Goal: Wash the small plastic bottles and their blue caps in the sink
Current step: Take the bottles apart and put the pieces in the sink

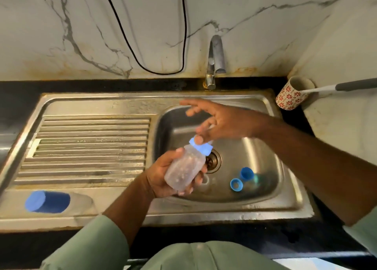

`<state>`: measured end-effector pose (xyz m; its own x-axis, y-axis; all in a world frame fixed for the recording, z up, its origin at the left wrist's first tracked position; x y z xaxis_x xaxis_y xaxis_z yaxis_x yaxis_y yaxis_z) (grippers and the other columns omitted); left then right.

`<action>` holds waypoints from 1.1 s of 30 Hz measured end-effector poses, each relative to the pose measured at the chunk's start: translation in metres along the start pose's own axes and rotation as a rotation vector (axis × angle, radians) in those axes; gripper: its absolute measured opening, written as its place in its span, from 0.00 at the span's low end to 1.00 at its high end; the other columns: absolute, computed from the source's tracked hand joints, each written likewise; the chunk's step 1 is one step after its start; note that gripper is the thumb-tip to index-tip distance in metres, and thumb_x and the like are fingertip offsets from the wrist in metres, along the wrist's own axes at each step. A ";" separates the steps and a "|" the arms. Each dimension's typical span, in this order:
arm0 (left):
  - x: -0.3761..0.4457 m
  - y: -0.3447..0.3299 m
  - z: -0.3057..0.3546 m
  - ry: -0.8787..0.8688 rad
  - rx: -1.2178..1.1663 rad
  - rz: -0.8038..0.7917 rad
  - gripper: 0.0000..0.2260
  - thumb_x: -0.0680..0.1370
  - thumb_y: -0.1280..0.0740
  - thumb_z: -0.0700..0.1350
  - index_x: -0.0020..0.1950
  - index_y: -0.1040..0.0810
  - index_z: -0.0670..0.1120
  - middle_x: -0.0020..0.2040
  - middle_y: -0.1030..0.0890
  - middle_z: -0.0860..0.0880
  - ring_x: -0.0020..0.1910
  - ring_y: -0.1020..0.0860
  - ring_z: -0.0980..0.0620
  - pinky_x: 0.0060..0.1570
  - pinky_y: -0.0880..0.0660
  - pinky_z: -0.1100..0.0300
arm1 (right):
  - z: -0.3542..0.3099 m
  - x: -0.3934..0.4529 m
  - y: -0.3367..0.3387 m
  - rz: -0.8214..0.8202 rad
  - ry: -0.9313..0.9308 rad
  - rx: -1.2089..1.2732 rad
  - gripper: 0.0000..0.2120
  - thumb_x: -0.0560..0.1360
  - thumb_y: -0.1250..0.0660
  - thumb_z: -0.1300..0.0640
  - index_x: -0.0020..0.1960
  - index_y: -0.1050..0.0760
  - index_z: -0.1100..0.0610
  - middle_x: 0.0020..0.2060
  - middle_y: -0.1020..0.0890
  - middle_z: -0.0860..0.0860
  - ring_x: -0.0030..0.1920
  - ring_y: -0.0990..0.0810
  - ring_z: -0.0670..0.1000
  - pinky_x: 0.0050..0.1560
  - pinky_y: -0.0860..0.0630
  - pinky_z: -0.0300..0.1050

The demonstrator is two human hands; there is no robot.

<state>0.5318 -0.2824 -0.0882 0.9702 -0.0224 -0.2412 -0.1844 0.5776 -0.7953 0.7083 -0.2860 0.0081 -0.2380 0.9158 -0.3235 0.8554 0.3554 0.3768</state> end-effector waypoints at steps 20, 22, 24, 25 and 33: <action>0.030 0.085 0.043 -0.165 0.254 0.566 0.31 0.66 0.21 0.57 0.65 0.25 0.49 0.53 0.17 0.47 0.55 0.18 0.45 0.44 0.19 0.52 | 0.081 0.019 0.033 0.549 0.244 -0.601 0.25 0.68 0.23 0.62 0.63 0.22 0.55 0.60 0.20 0.53 0.62 0.28 0.46 0.62 0.33 0.44; 0.049 0.099 0.052 -0.185 0.718 0.862 0.25 0.68 0.21 0.48 0.63 0.26 0.53 0.55 0.19 0.52 0.57 0.21 0.47 0.50 0.21 0.53 | 0.110 0.019 0.023 0.549 0.086 -0.460 0.26 0.67 0.22 0.62 0.64 0.22 0.54 0.60 0.20 0.51 0.62 0.28 0.45 0.66 0.30 0.52; 0.066 0.116 0.058 -0.138 1.187 1.096 0.28 0.66 0.22 0.47 0.63 0.28 0.55 0.59 0.23 0.53 0.57 0.23 0.48 0.54 0.23 0.50 | 0.136 0.024 0.011 0.534 -0.038 -0.303 0.27 0.66 0.21 0.62 0.63 0.22 0.53 0.58 0.21 0.46 0.60 0.26 0.44 0.66 0.28 0.52; 0.076 0.122 0.058 -0.114 1.314 1.120 0.29 0.67 0.23 0.45 0.65 0.30 0.54 0.63 0.26 0.51 0.58 0.23 0.46 0.56 0.23 0.47 | 0.146 0.027 0.005 0.539 -0.083 -0.232 0.27 0.65 0.21 0.62 0.63 0.22 0.53 0.57 0.21 0.44 0.59 0.24 0.43 0.65 0.26 0.51; 0.121 0.188 0.040 0.262 1.733 0.905 0.27 0.75 0.35 0.35 0.72 0.36 0.49 0.68 0.31 0.43 0.64 0.28 0.40 0.58 0.27 0.49 | 0.195 0.043 -0.040 0.596 -0.277 0.066 0.27 0.65 0.21 0.63 0.62 0.22 0.51 0.55 0.19 0.44 0.55 0.21 0.45 0.61 0.24 0.45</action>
<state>0.6212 -0.1442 -0.2448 0.6236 0.6802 -0.3854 -0.0442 0.5228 0.8513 0.7536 -0.2973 -0.1900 0.4043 0.8672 -0.2907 0.8326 -0.2174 0.5095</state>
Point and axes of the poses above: each hand's wrist, its own x-axis towards the middle knuckle, its own y-axis out of the back of the hand, z = x × y, the point moved 3 cm from there along x, towards the middle knuckle
